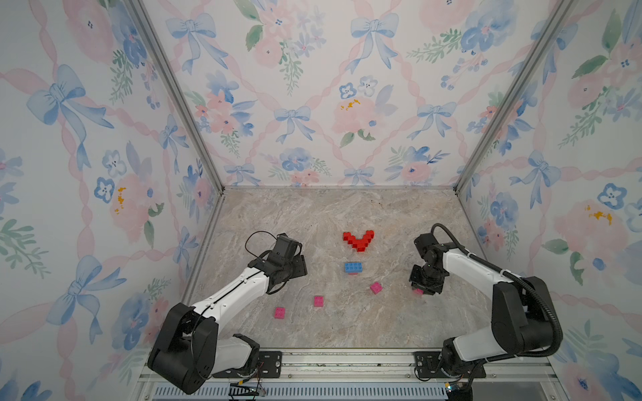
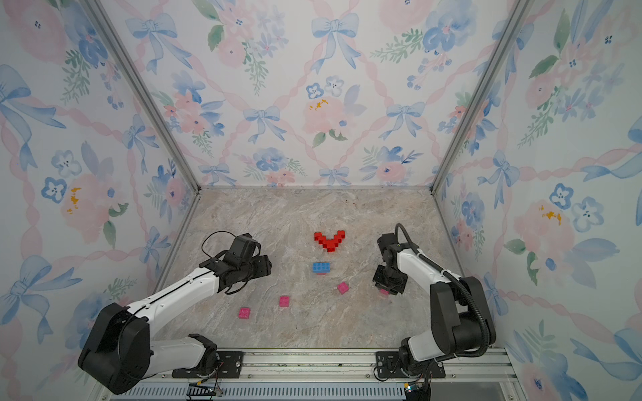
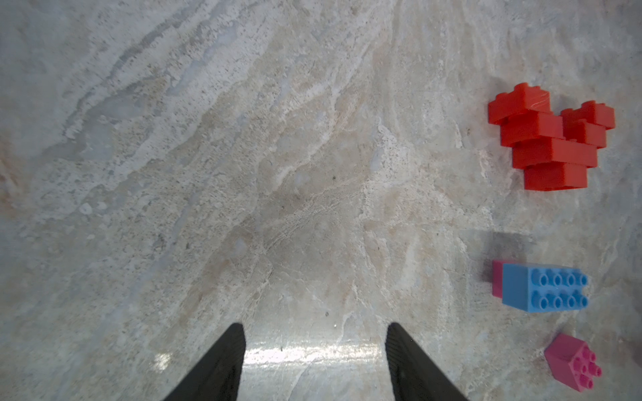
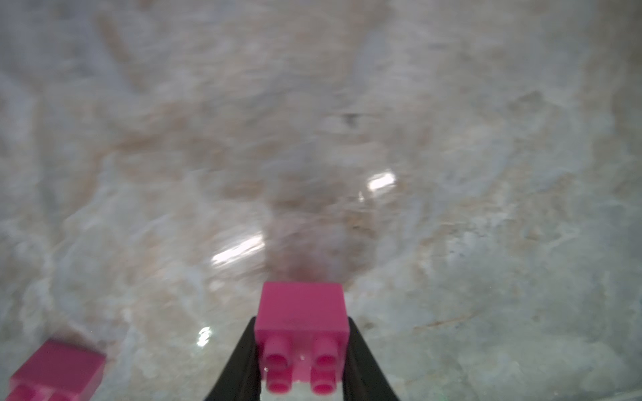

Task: Assemble the letter v with lego
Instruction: Pick up the lego brick from the center of the board, then adjust the lego brick at the center of the board.

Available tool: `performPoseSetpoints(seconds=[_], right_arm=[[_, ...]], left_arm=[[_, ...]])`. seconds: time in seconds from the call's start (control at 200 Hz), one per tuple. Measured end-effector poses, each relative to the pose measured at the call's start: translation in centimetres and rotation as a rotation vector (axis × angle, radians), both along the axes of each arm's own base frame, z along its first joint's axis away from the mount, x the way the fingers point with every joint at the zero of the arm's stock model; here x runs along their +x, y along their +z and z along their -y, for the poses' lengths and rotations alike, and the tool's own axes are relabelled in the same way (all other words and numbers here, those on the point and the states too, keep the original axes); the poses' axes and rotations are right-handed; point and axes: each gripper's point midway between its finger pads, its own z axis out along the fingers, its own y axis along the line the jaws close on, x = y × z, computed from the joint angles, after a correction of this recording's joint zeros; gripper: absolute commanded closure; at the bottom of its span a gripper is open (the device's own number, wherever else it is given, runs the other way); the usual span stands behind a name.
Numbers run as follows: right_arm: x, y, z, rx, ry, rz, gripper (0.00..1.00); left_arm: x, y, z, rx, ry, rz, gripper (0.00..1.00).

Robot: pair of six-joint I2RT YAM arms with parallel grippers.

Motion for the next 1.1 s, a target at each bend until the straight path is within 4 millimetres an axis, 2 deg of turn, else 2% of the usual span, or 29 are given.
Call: performPoseSetpoints(seconds=[0.035,0.125,0.22,0.37,0.48,0.775,0.885,1.1], right_arm=[[0.5,0.6,-1.9,0.007,0.071,0.021,0.82],[1.7,1.4,-5.8,0.023,0.204,0.064,0.83],[2.2,0.7,-7.7,0.018,0.274,0.058,0.85],[2.7,-1.8,-8.5,-0.009,0.33,0.004,0.87],[3.0,-1.7,-9.2,-0.006,0.353,0.011,0.87],[-0.4,-1.8,-10.6,0.01,0.358,-0.054,0.85],[-1.2,-1.0,-11.1,0.045,0.345,-0.06,0.84],[-1.0,1.9,-10.6,0.068,0.411,0.016,0.85]], left_arm=[[0.0,0.0,0.0,0.0,0.0,0.0,0.32],[0.0,0.0,0.0,0.0,0.0,-0.001,0.32],[-0.1,0.0,0.2,0.0,-0.007,-0.001,0.33],[-0.2,0.0,0.4,-0.002,-0.01,-0.001,0.33],[-0.2,0.0,0.4,-0.002,-0.009,-0.001,0.33],[-0.2,0.0,0.4,-0.006,-0.003,-0.003,0.33],[-0.2,0.0,0.5,-0.005,-0.006,-0.003,0.33],[-0.6,0.0,1.4,-0.007,-0.024,-0.002,0.33]])
